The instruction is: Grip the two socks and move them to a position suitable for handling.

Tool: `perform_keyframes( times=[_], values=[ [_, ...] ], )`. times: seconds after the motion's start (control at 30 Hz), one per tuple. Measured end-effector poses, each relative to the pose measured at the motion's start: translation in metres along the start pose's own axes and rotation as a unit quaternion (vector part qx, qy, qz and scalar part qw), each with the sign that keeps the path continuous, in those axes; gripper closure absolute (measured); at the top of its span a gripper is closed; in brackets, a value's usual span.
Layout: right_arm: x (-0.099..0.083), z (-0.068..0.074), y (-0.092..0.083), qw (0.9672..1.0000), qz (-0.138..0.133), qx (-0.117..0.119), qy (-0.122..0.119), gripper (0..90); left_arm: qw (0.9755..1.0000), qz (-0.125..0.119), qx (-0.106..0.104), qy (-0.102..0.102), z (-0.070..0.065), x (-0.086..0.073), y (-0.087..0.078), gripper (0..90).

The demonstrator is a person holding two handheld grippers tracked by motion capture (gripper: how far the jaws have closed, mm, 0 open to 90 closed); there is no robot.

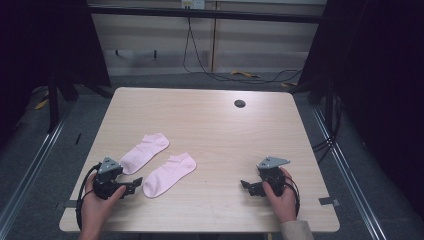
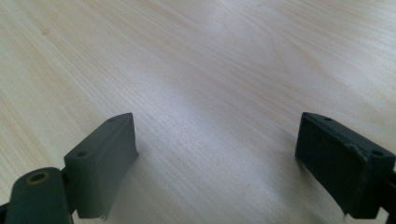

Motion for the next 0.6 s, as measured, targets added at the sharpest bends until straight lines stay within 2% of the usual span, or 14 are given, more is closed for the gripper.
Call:
perform_keyframes(
  times=[0.23, 0.3, 0.33, 0.37, 0.43, 0.57, 0.6],
  values=[
    [0.000, 0.001, 0.000, 1.0000, 0.001, -0.002, 0.000, 12.1, 0.9999, -0.006, 0.010, 0.009, 0.005, 0.011, 0.001, 15.4],
    [-0.001, 0.001, -0.001, 1.0000, 0.003, -0.003, 0.003, 12.1, 0.9999, -0.009, 0.007, 0.006, 0.006, 0.016, 0.000, 15.8],
    [-0.001, 0.002, -0.001, 1.0000, 0.003, -0.002, 0.004, 12.1, 0.9999, -0.005, 0.007, 0.011, 0.007, 0.018, 0.000, 15.8],
    [-0.001, 0.002, -0.001, 1.0000, 0.003, -0.002, 0.003, 12.0, 0.9999, -0.006, 0.006, 0.008, 0.008, 0.020, 0.001, 15.9],
    [-0.001, 0.002, -0.001, 1.0000, 0.003, -0.001, 0.004, 12.0, 0.9998, -0.005, 0.017, -0.004, 0.012, 0.025, 0.001, 15.7],
    [-0.001, 0.002, -0.001, 1.0000, 0.004, -0.002, 0.004, 12.0, 0.9994, -0.011, 0.013, -0.031, 0.023, 0.033, 0.003, 15.3],
    [-0.001, 0.002, -0.001, 1.0000, 0.003, -0.001, 0.004, 12.0, 0.9988, -0.014, 0.015, -0.044, 0.027, 0.035, 0.004, 15.3]
  ],
)
Point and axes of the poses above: each handheld gripper's, and its own axes: y roughly forward along the jaws, x roughly out of its top, z roughly to its left, the point moved 1 cm from there along y, roughly forward along the jaws, and after that the axes turned 9 degrees about z, right-handed, at the moved point
